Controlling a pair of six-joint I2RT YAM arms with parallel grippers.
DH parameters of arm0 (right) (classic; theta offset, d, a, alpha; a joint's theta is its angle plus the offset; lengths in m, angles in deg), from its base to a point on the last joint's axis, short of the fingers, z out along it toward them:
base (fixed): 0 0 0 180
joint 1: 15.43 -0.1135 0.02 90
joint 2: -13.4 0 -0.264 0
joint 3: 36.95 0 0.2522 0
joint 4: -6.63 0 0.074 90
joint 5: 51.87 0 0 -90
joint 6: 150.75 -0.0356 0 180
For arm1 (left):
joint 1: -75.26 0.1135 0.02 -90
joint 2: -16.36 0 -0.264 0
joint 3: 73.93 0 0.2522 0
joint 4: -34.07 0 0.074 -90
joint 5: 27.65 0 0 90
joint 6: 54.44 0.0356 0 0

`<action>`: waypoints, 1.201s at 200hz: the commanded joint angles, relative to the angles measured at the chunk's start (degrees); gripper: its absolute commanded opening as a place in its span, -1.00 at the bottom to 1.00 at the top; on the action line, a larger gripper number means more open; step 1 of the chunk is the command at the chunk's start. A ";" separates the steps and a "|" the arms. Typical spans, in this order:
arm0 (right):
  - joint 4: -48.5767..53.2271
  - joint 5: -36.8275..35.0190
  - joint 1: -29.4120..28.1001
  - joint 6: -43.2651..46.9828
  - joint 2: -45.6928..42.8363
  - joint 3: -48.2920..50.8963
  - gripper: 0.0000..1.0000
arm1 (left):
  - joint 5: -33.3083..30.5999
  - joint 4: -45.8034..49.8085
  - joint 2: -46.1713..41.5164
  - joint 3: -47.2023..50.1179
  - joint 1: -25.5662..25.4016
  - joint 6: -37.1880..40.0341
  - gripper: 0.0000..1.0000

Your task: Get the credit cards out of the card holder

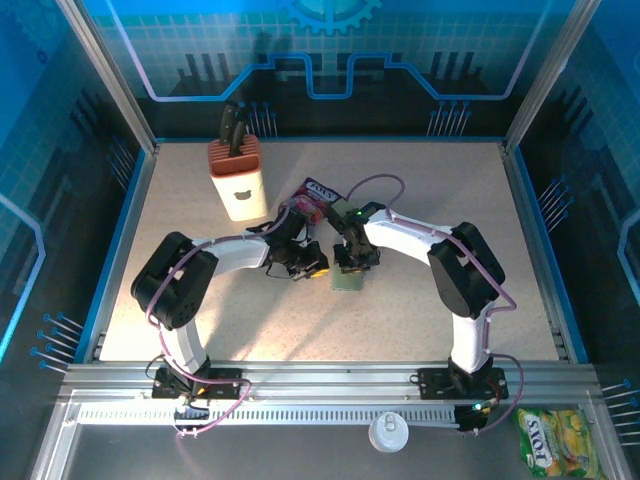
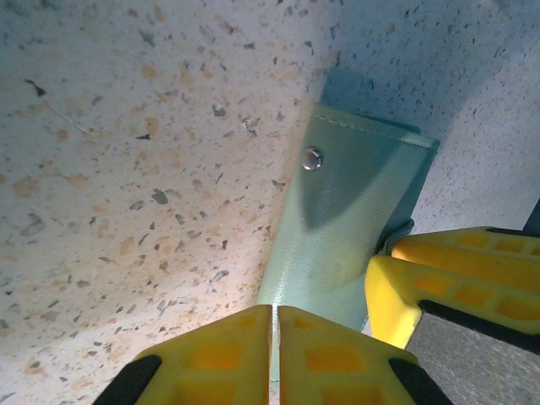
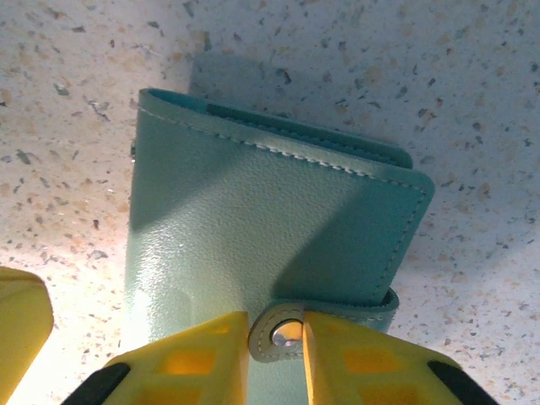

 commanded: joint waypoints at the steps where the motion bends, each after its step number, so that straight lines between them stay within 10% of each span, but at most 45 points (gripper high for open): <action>1: 1.45 -0.87 -0.68 -0.31 1.42 -0.49 -0.62 | 1.17 -0.55 -1.37 0.50 0.15 -1.46 -0.77; 49: -0.30 -0.41 -0.45 -0.14 0.33 1.18 -1.00 | 1.72 -0.43 -0.19 -1.94 -1.28 -1.73 -0.79; 240: -7.15 7.43 3.01 -2.79 -9.39 7.82 -1.00 | -0.31 0.10 11.48 1.31 -3.98 -4.94 -1.00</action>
